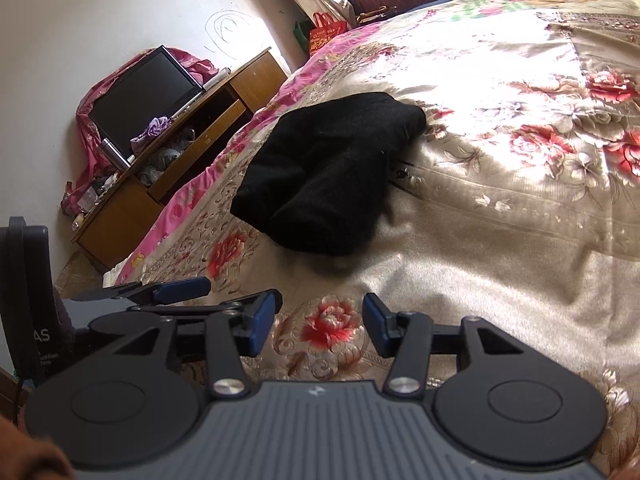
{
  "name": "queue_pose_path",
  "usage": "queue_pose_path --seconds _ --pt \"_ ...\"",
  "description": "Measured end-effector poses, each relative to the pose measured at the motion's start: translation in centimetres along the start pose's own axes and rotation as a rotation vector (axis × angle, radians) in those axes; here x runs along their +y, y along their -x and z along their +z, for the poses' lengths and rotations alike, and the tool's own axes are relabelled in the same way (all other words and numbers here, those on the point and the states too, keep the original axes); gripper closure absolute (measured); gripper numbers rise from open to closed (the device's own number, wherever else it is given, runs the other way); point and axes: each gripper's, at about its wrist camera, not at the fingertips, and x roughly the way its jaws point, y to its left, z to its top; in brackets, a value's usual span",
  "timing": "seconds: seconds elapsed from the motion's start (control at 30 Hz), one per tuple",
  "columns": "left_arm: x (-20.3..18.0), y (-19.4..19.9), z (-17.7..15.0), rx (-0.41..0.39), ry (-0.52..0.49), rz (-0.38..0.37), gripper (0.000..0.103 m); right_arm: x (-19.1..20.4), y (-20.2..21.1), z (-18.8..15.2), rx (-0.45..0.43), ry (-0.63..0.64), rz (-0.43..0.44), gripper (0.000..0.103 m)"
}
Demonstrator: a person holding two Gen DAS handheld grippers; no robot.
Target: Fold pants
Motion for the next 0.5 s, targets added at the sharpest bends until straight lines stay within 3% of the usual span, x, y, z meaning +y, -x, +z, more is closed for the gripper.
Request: queue_pose_path --seconds 0.5 --pt "-2.5 1.8 -1.6 -0.015 -0.051 0.06 0.004 -0.8 1.8 -1.7 0.008 -0.018 0.011 0.051"
